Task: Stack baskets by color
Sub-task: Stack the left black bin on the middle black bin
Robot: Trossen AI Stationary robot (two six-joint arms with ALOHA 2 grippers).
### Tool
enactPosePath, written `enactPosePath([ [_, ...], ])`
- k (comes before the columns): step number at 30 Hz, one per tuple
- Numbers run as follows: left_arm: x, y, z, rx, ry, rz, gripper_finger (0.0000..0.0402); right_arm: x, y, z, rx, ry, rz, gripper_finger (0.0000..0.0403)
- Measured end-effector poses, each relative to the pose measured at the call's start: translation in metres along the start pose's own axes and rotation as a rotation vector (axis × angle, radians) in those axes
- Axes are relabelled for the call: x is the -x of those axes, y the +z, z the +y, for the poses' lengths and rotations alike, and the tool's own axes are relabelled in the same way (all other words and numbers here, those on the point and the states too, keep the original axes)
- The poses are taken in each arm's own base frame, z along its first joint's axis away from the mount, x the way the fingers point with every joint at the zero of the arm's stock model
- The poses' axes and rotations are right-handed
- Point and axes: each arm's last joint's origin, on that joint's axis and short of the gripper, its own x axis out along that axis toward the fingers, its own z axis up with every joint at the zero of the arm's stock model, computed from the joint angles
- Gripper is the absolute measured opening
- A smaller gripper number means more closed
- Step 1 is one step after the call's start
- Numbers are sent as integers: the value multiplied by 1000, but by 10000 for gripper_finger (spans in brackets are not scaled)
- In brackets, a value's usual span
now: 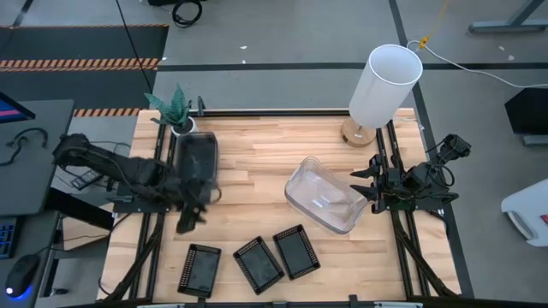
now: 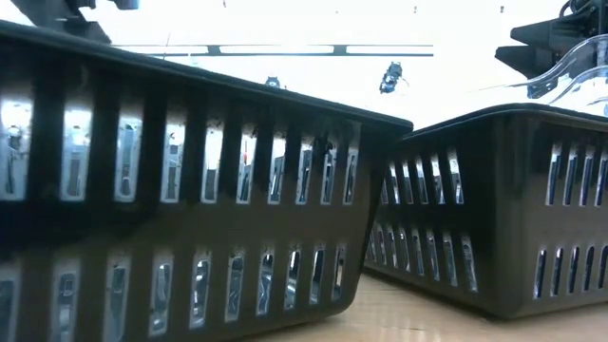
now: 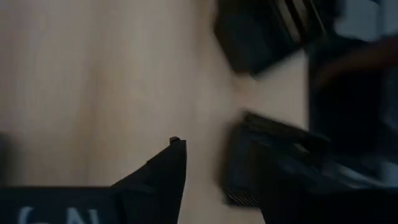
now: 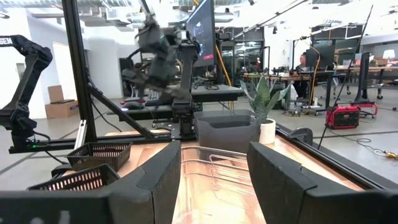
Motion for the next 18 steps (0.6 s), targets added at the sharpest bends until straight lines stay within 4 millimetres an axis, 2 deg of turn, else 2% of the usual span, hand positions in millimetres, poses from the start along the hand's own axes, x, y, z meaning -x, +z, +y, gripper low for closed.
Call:
enactPosePath([
  [3, -19, -11, -13, 68, -66, 93, 158, 0, 0, 0, 0, 0, 0, 189],
  [10, -64, -20, -40, 77, -34, 235, 138, 0, 0, 0, 0, 0, 0, 189],
  [15, -89, -25, -56, 6, 49, 304, 148, 0, 0, 0, 0, 0, 0, 189],
  [18, -97, -26, -66, -48, 81, 306, 166, 0, 0, 0, 0, 0, 0, 189],
])
